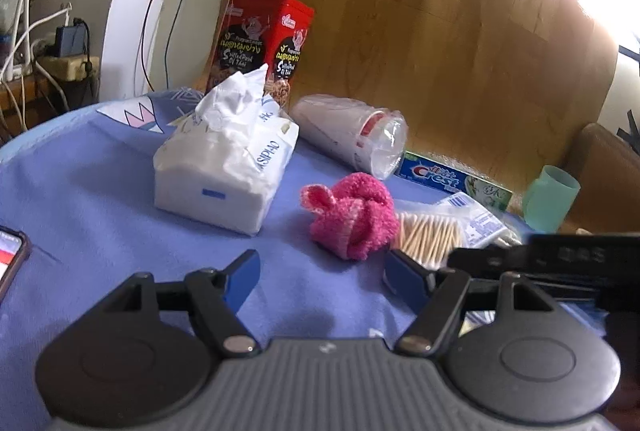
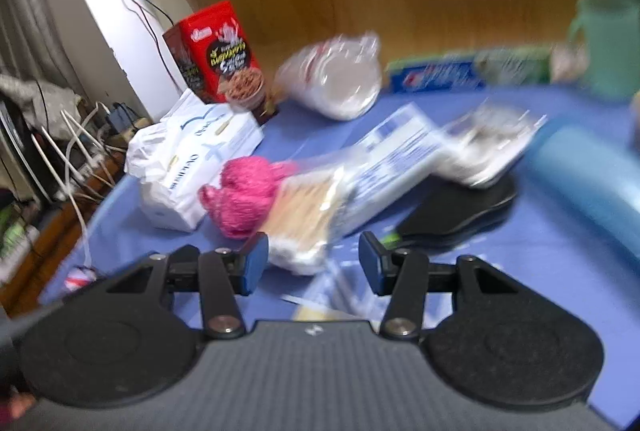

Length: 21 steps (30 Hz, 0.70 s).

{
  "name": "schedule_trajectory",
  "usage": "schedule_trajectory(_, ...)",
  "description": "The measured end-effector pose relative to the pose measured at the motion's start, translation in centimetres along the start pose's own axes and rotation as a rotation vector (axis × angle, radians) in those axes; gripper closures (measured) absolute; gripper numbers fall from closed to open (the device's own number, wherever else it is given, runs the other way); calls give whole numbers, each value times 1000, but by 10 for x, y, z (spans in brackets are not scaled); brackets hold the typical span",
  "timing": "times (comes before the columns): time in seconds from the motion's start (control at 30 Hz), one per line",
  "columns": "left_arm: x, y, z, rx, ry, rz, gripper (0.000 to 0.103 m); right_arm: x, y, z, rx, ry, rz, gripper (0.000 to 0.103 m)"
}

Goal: Organize soft objects
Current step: 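Reach to the bag of cotton swabs and grasp it with the left gripper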

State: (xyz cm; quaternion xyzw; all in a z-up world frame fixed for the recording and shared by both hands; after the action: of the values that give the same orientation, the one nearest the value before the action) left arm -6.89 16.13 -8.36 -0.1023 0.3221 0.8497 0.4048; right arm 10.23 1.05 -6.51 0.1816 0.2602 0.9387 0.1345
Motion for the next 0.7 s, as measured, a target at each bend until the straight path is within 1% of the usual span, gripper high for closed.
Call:
schedule_trajectory(0.03, 0, -1, 0, 2, -1, -1, 32, -1, -8, 1, 14, -29, 22, 71)
schedule_trajectory(0.07, 0, 0, 0, 0, -2, -2, 32, -3, -14, 0, 30, -54, 47, 73)
schedule_trajectory(0.13, 0, 1, -2, -2, -7, -4, 32, -6, -11, -4, 20, -102, 78, 75)
schedule_trajectory(0.17, 0, 1, -2, -1, -7, -5, 32, -6, -5, -7, 14, -103, 80, 76)
schedule_trajectory(0.27, 2, 3, -2, 2, 3, -16, 32, -7, 24, -19, -6, -96, 67, 76)
schedule_trajectory(0.3, 3, 3, -2, 2, 4, -23, 33, -9, 36, -24, -8, -95, 58, 76)
schedule_trajectory(0.37, 0, 2, -2, 16, -10, -42, 33, -12, 65, -41, -13, -86, 26, 76)
schedule_trajectory(0.43, -6, 0, -4, 60, -44, -74, 34, -16, 87, -58, -18, -97, 4, 76)
schedule_trajectory(0.47, -11, -1, -5, 92, -60, -95, 36, -18, 100, -67, -23, -98, -10, 76)
schedule_trajectory(0.53, -25, 3, -10, 174, -65, -186, 37, -18, 120, -80, -34, -83, -51, 76)
schedule_trajectory(0.57, -34, 6, -14, 213, -68, -238, 37, -18, 129, -87, -39, -72, -72, 74)
schedule_trajectory(0.6, -48, 9, -20, 257, -90, -294, 37, -17, 135, -90, -42, -62, -85, 72)
schedule_trajectory(0.63, -60, 10, -26, 289, -119, -331, 37, -16, 139, -94, -41, -48, -98, 68)
schedule_trajectory(0.7, -85, 10, -37, 352, -175, -377, 37, -13, 139, -95, -30, -3, -131, 45)
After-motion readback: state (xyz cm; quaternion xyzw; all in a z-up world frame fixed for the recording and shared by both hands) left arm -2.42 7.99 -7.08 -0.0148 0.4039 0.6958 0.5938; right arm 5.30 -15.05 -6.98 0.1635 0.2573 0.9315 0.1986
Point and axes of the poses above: each gripper's, at about its wrist camera, not at the fingertips, and y roughly against the way its jaws point, x to its left, z to its top, the point moved 1 cm from there along -y, roughly the way its jaws point, and after that the axes turned 13 degrees about y, right-handed, at the moved point
